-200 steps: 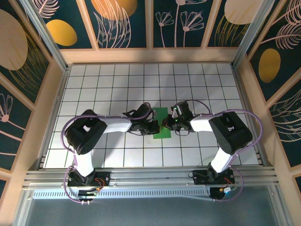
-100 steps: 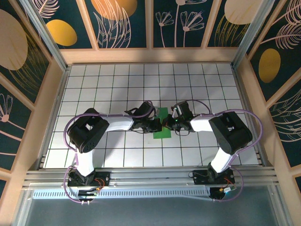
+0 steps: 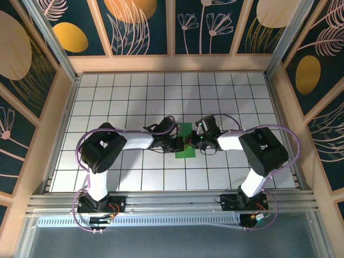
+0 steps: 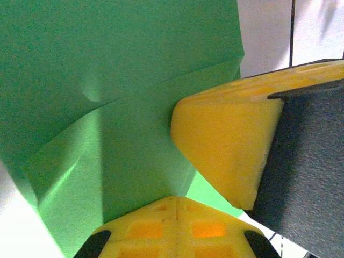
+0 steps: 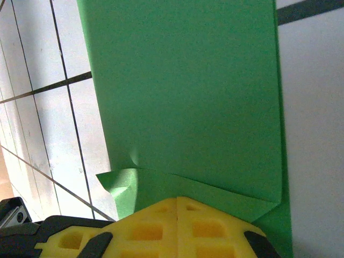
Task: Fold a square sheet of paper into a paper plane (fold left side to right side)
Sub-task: Fold the triangle a second time at the center of the table.
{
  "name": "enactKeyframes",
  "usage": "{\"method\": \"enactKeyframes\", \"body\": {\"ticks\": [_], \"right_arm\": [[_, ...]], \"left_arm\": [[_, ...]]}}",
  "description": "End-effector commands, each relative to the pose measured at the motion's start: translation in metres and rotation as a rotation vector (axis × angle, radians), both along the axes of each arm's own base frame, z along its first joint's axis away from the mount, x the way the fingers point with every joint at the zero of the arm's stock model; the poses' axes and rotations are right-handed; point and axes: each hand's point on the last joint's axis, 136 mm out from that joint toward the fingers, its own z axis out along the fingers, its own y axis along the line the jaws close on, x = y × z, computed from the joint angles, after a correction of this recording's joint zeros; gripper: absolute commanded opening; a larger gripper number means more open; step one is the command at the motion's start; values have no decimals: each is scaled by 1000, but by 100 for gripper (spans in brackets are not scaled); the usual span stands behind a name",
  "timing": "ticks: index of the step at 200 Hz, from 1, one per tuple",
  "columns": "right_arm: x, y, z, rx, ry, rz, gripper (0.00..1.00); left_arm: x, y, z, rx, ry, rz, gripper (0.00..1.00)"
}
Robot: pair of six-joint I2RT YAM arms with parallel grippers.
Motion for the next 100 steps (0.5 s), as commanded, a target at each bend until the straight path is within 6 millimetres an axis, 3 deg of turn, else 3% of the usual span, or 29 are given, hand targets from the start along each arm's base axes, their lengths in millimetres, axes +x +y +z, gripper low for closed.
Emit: {"method": "enactKeyframes", "body": {"ticks": [1,36,100], "right_arm": [[-26,-22,-40,-134,130,-3,0],[-27,-23,-41,-142,132,-5,0],[-27,-24,-45,-153,142,-2,0]], "left_arm": [[-12,20,-20,89,38,-4,0],[-13,23,-14,88,25,-14,0],[-42,43,-21,100,66,-42,0]]}}
